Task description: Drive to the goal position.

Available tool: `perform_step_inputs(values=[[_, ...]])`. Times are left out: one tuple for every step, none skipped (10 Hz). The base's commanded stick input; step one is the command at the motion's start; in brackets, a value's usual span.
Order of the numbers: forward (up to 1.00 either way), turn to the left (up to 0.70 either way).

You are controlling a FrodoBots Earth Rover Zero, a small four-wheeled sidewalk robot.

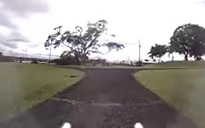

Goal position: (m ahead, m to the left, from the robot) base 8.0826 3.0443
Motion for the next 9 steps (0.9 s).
perform_step_inputs(values=[[0.7, 0.0], [0.7, 0.02], [0.7, 0.01], [0.7, 0.0], [0.7, 0.0], [0.7, 0.0], [0.7, 0.0], [0.7, 0.0], [0.7, 0.0]])
